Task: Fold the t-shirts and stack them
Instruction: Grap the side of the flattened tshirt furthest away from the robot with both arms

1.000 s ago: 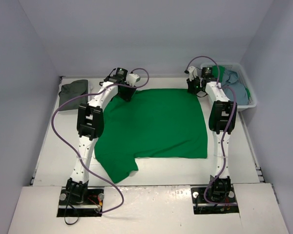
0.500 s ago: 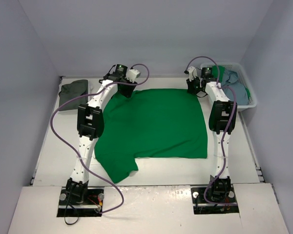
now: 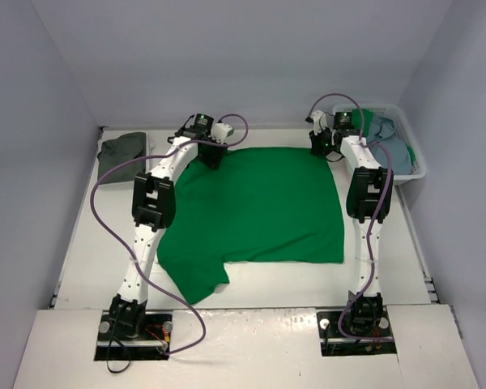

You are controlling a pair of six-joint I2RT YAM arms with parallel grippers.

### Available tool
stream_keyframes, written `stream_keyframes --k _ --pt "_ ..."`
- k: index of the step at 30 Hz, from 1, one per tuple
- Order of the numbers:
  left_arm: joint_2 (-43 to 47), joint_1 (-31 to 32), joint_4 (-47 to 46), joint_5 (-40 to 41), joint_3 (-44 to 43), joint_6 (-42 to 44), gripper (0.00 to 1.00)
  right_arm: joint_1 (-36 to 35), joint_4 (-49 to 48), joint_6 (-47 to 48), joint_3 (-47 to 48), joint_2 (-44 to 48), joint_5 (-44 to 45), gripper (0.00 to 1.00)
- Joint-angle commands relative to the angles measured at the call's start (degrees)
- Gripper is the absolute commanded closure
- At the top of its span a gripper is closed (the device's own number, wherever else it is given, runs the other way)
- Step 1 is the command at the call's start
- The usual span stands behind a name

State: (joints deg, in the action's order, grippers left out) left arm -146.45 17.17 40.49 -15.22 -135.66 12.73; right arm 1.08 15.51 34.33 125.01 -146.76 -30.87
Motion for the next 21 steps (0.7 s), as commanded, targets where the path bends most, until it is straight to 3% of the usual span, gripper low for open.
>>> stream_keyframes --k 1,5,10,21 --pt "1.4 -0.2 -0.4 -0.9 -4.1 -1.1 0.59 -0.7 7.7 -1.1 -1.8 0.9 0.4 1.0" --pt "0.7 -0.2 -0.3 -0.9 -4.4 -1.1 0.6 -0.7 7.7 -0.9 -1.9 1.0 0.4 1.0" --pt "1.3 -0.2 -0.9 0.3 -4.3 -1.3 0.82 -0.7 7.7 -0.9 -2.1 0.8 0.3 1.0" --pt "4.7 -0.3 -3.0 2.5 -2.5 -1.6 0.98 -0.7 7.6 -0.7 -3.4 1.2 0.9 1.0"
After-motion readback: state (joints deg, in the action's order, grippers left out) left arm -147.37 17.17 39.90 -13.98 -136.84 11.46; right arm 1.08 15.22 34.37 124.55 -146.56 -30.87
